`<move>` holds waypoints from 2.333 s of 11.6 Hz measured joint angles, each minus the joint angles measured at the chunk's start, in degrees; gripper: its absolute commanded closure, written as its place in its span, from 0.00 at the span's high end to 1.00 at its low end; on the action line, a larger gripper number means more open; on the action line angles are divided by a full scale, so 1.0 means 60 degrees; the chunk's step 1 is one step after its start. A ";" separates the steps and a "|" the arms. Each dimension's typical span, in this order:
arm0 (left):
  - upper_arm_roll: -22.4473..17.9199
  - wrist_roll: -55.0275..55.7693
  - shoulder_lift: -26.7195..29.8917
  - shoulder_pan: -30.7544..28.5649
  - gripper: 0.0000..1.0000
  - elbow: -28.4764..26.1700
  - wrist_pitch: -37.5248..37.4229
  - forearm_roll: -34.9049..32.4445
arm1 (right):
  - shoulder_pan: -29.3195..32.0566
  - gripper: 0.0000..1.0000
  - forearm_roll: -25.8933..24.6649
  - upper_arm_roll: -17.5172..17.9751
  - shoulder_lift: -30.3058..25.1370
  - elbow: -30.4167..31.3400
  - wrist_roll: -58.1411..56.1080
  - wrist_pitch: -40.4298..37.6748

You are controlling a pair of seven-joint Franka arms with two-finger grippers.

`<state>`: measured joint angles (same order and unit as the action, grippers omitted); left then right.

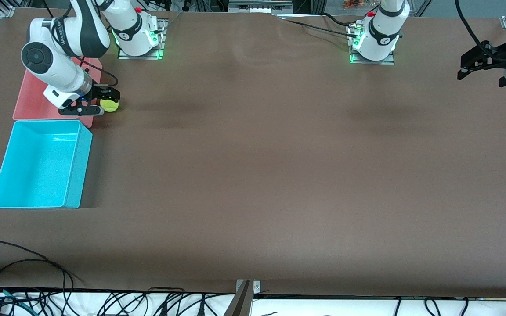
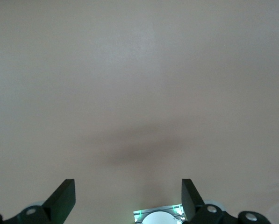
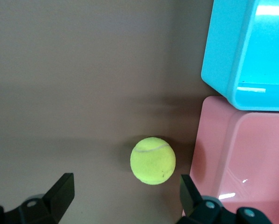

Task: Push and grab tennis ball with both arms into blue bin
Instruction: 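Lower the right gripper over the tennis ball and close on it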

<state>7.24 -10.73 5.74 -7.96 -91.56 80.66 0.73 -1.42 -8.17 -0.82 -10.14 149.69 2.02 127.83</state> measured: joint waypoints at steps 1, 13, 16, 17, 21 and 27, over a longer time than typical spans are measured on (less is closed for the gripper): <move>0.0019 0.0055 0.0000 0.0000 1.00 0.0005 -0.0008 0.0000 | 0.0091 1.00 -0.0191 -0.0002 0.0007 0.0292 0.0004 0.0477; -0.0685 0.1942 -0.0003 0.0984 1.00 0.0019 -0.0068 0.0000 | 0.0748 1.00 -0.1278 -0.0021 0.1106 0.1657 0.0190 0.3245; -0.0722 0.2552 -0.0134 0.1108 1.00 0.0222 -0.0068 0.0000 | 0.0984 1.00 -0.1563 -0.0022 0.1310 0.1818 0.0195 0.3671; -0.0733 0.2622 -0.0213 0.1155 1.00 0.0280 -0.0068 0.0000 | 0.0986 1.00 -0.1576 -0.0022 0.1454 0.1862 0.0195 0.3885; -0.0753 0.2673 -0.0424 0.1189 1.00 0.0518 -0.0068 0.0000 | 0.0987 0.65 -0.1618 -0.0022 0.1764 0.1888 0.0196 0.4190; -0.0747 0.2674 -0.0426 0.1203 1.00 0.0544 -0.0068 0.0000 | 0.0987 0.47 -0.1712 -0.0018 0.1873 0.1888 0.0198 0.4322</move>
<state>2.76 5.32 3.19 -0.75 -88.30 80.25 0.73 4.50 -18.44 -0.93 1.10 161.02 3.21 153.76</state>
